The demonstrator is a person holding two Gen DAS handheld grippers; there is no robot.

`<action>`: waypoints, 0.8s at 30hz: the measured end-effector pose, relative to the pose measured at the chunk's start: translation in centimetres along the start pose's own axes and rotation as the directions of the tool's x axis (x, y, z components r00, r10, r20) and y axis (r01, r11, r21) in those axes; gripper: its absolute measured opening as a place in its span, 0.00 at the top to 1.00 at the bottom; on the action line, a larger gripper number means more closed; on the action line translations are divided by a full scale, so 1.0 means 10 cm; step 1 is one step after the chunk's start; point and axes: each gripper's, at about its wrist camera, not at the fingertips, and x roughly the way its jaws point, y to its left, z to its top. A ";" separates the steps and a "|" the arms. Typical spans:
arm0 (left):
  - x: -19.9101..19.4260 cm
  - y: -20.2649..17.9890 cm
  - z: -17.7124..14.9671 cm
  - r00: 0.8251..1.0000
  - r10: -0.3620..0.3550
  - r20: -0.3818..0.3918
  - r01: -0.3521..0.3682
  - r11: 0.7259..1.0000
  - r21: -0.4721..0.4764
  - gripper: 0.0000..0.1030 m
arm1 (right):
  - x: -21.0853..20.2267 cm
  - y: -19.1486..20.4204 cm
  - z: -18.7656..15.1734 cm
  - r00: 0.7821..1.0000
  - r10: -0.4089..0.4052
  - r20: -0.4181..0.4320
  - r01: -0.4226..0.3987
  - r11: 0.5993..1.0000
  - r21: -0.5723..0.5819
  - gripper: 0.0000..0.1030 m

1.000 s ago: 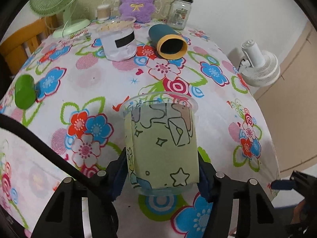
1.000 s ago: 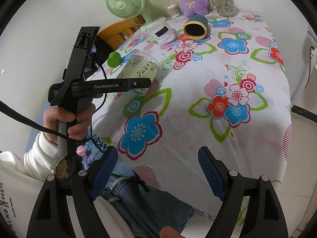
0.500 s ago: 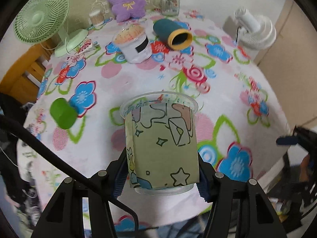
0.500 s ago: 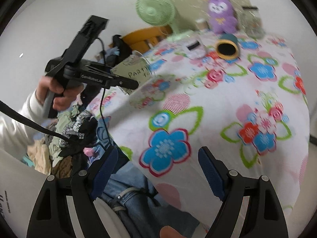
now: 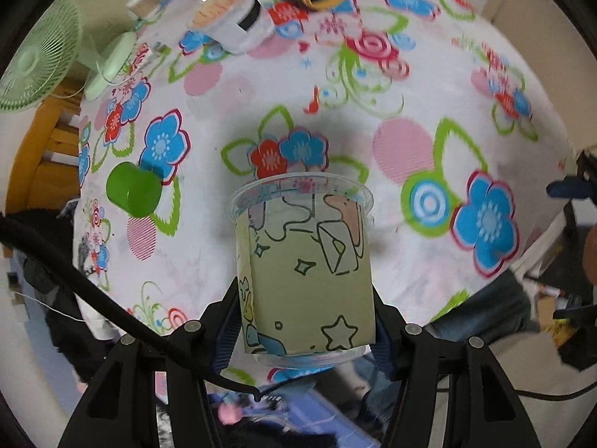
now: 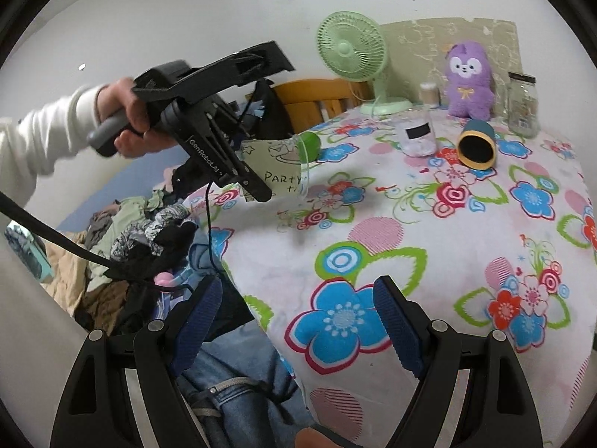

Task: Flip cup upside down
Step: 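Lift the cup with the left gripper and rotate it upside down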

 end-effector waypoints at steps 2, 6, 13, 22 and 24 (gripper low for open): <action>0.05 -0.04 0.01 0.999 0.013 -0.042 -0.011 0.999 0.032 0.41 | 0.04 0.02 -0.03 1.000 0.006 0.006 -0.006 1.000 -0.013 0.17; 0.19 -0.08 0.05 0.992 0.007 -0.123 0.000 0.998 0.056 0.41 | 0.09 0.05 -0.09 1.000 0.005 0.016 -0.005 0.999 -0.037 0.17; 0.39 -0.05 0.10 0.963 -0.002 -0.268 0.023 0.997 0.077 0.41 | 0.20 0.05 -0.12 0.997 -0.003 0.075 0.006 0.999 -0.042 0.13; 0.46 -0.05 0.24 0.930 -0.006 -0.367 0.042 0.995 0.091 0.40 | 0.51 -0.10 0.02 0.993 0.040 0.109 -0.043 0.999 0.019 0.13; 0.47 -0.06 0.27 0.921 -0.006 -0.389 0.046 0.995 0.094 0.40 | 0.54 -0.10 0.04 0.992 0.045 0.118 -0.048 0.999 0.021 0.13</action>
